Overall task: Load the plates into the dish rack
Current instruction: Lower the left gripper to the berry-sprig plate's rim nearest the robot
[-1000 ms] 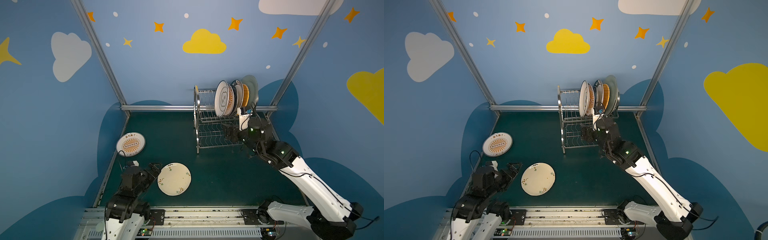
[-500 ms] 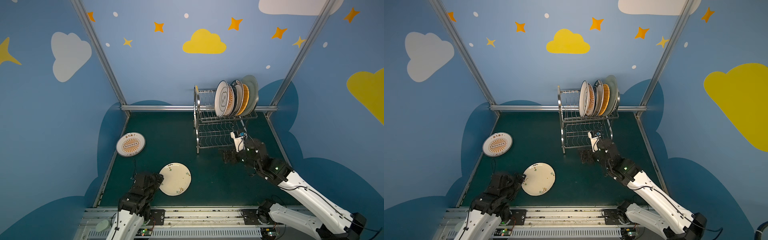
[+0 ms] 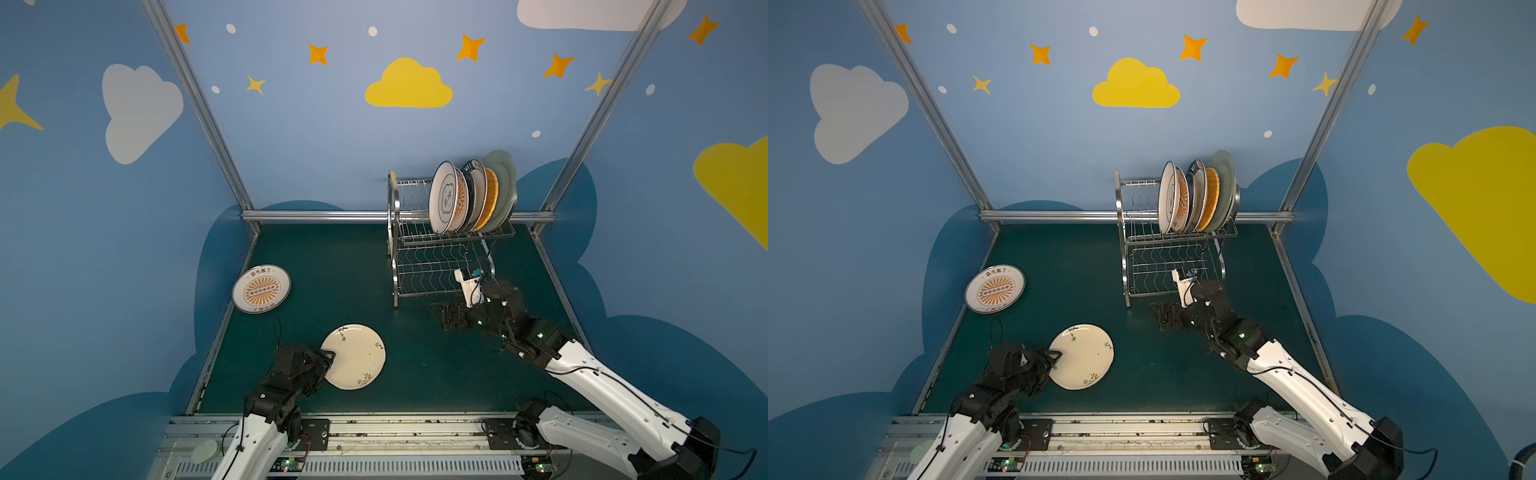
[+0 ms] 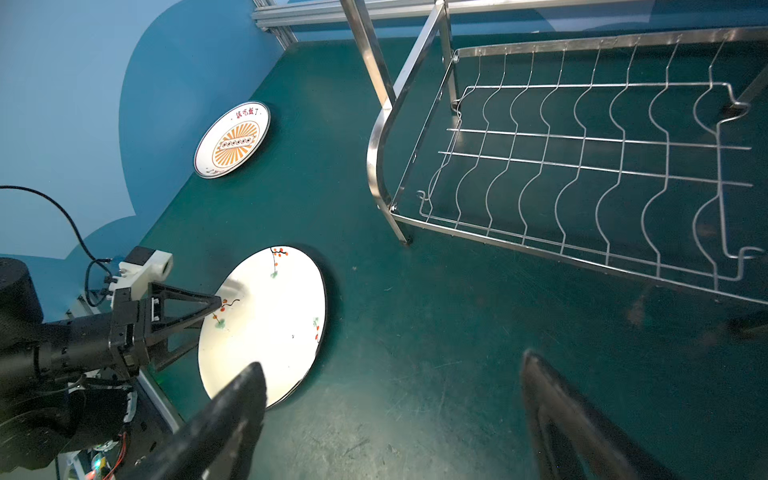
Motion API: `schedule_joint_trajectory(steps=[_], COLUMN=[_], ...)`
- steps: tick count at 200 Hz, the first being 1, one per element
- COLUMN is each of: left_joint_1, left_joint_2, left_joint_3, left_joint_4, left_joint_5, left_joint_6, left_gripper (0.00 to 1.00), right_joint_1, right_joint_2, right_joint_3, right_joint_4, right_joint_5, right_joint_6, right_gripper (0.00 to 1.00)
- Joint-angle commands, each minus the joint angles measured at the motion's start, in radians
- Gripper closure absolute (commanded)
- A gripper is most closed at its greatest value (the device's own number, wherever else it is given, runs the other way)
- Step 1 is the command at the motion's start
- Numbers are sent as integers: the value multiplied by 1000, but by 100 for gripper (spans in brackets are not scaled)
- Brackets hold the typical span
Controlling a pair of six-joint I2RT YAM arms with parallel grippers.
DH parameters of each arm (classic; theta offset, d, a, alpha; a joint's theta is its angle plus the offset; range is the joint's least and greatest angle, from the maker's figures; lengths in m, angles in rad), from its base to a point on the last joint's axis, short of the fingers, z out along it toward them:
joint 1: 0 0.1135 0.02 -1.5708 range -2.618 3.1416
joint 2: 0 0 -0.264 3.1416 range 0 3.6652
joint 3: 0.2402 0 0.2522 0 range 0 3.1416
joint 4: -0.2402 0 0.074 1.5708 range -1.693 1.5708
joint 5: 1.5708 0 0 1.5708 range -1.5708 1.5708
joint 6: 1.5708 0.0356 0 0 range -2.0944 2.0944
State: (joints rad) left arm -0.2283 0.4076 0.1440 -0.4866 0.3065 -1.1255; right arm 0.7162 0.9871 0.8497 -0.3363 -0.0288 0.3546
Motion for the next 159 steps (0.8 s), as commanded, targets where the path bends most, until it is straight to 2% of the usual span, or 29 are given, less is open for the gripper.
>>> schedule_joint_trajectory(steps=[1, 75, 96, 121, 159], left_joint_1=[-5, -34, -43, -52, -57], left_joint_2=[45, 326, 406, 522, 711], left_joint_3=[-111, -128, -120, -88, -52], left_joint_4=[164, 466, 508, 507, 602], left_joint_5=[99, 165, 151, 121, 131], left_joint_6=[7, 40, 62, 89, 132], left_gripper=[36, 47, 54, 59, 61], right_joint_1=[-8, -29, -31, -31, -31], right_joint_2=[21, 74, 79, 79, 79], right_joint_3=[-21, -77, -79, -82, -85], right_joint_4=[46, 114, 118, 115, 99], right_joint_5=[-44, -115, -124, -129, -135], right_joint_6=[22, 92, 105, 122, 148], right_gripper=[6, 5, 5, 6, 6])
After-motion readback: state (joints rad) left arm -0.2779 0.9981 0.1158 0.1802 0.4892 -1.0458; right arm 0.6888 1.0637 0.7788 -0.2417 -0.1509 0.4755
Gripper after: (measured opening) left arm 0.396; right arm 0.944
